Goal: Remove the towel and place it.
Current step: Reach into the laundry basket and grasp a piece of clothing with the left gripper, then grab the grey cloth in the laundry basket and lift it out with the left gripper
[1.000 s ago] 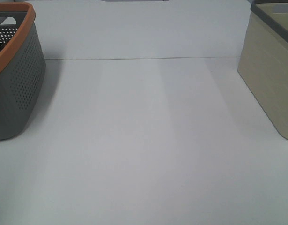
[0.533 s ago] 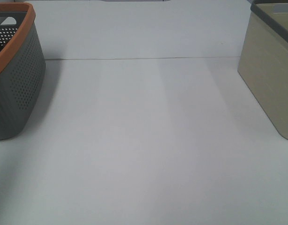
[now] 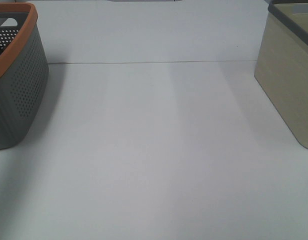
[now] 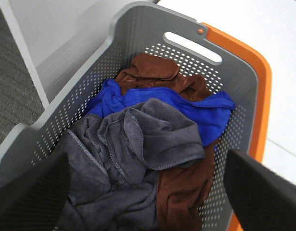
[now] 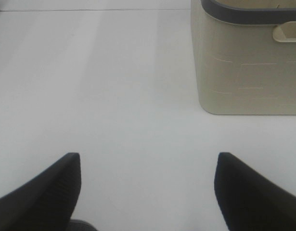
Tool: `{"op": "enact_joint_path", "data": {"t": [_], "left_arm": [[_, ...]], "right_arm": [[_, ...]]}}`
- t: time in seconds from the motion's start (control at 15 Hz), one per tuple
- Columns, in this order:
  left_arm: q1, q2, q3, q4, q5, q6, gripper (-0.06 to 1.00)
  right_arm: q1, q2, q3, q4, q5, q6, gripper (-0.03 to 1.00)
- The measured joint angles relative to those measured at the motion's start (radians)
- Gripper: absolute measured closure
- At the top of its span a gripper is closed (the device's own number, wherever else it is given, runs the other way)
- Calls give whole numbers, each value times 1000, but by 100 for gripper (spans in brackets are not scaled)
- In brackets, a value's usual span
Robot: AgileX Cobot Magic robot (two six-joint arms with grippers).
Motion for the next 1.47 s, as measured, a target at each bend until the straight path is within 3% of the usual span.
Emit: {"op": "enact_joint_path", "data": {"t": [0.27, 0.67, 1.0, 1.2, 1.47], "left_arm": [[75, 163, -48, 5, 1, -91, 17], [77, 406, -132, 3, -130, -231, 18], [77, 581, -179, 8, -181, -245, 18], [77, 638, -179, 34, -190, -276, 18], [77, 691, -181, 95, -305, -352, 19]], "right_arm": [[0, 0, 0, 0, 0, 0, 21], [0, 0, 0, 0, 0, 0, 21], [0, 0, 0, 0, 0, 1, 21], [0, 0, 0, 0, 0, 1, 21], [0, 0, 0, 0, 0, 6, 21]]}}
